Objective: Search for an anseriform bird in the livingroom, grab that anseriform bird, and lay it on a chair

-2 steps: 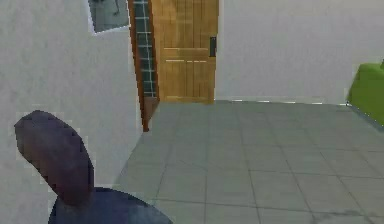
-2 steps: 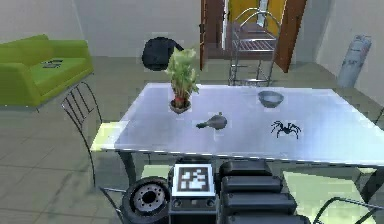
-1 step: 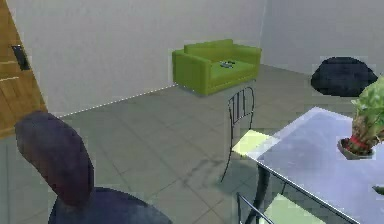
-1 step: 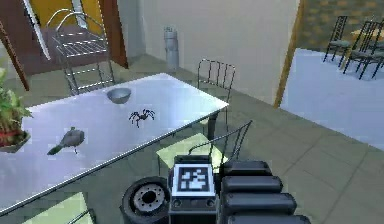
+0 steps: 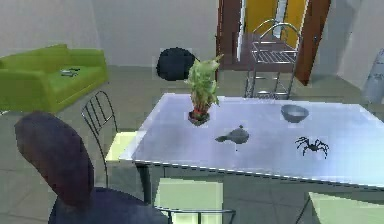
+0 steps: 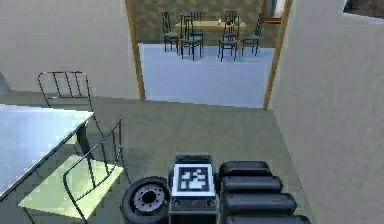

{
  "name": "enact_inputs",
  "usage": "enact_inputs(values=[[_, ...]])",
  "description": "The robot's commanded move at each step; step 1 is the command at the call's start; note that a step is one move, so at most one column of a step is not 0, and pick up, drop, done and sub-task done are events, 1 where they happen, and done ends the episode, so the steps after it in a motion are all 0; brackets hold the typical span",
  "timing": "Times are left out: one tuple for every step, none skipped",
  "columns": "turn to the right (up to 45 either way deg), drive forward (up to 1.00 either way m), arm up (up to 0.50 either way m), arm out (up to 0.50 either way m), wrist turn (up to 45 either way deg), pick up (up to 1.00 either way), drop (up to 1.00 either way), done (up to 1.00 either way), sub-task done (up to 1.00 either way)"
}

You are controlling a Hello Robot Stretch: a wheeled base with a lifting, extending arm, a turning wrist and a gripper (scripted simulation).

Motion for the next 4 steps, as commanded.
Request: enact_inputs(values=[[-45.0, 0.0, 0.0, 0.0, 0.0, 0.0, 0.0, 0.0, 0.0], [-27.0, 0.0, 0.0, 0.0, 0.0, 0.0, 0.0, 0.0, 0.0], [0.0, 0.0, 0.0, 0.48, 0.0, 0.0, 0.0, 0.0, 0.0], [0.0, 0.0, 0.0, 0.0, 39.0, 0.0, 0.0, 0.0, 0.0]])
